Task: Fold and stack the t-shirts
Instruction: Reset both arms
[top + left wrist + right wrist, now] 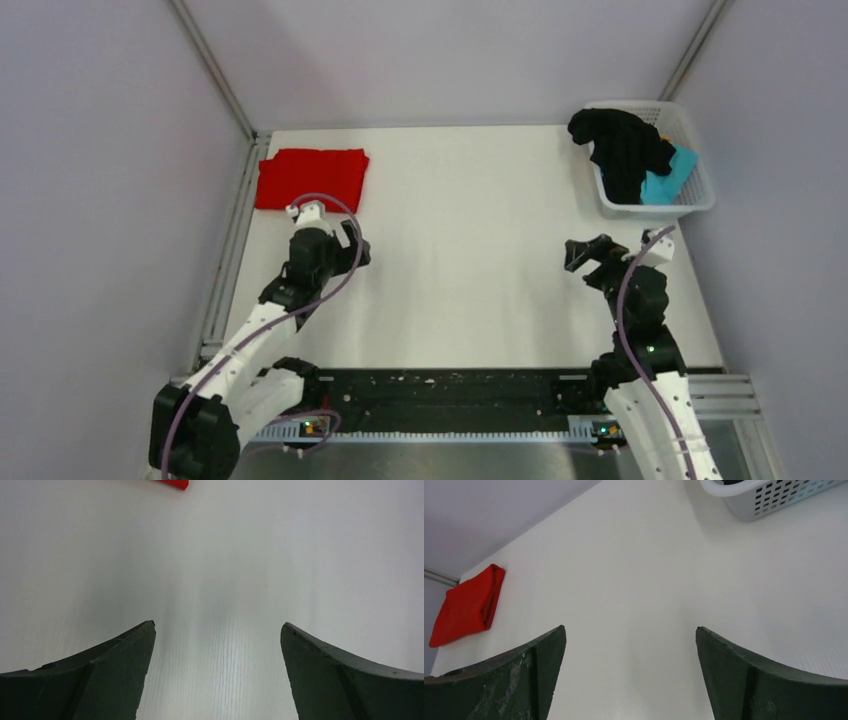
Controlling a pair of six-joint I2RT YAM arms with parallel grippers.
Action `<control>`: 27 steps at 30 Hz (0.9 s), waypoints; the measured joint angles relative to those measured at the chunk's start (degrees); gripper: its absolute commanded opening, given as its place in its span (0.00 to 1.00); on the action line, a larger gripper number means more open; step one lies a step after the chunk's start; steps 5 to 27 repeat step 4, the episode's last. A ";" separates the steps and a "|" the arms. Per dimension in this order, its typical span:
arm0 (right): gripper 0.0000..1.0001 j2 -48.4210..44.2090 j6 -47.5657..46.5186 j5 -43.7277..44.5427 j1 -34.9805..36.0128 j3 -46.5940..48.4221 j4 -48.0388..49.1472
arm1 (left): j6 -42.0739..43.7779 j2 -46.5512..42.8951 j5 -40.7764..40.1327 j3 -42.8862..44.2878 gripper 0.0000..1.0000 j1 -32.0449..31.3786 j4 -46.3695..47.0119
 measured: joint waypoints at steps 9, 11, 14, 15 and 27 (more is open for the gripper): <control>0.99 -1.55 0.42 1.77 0.00 -0.55 -0.26 | -1.46 -6.14 -0.98 -2.10 0.99 0.00 -0.22; 0.99 -1.55 0.42 1.77 0.00 -0.55 -0.26 | -1.46 -6.14 -0.98 -2.10 0.99 0.00 -0.22; 0.99 -1.55 0.42 1.77 0.00 -0.55 -0.26 | -1.46 -6.14 -0.98 -2.10 0.99 0.00 -0.22; 0.99 -1.55 0.42 1.77 0.00 -0.55 -0.26 | -1.46 -6.14 -0.98 -2.10 0.99 0.00 -0.22; 0.99 -1.55 0.42 1.77 0.00 -0.55 -0.26 | -1.46 -6.14 -0.98 -2.10 0.99 0.00 -0.22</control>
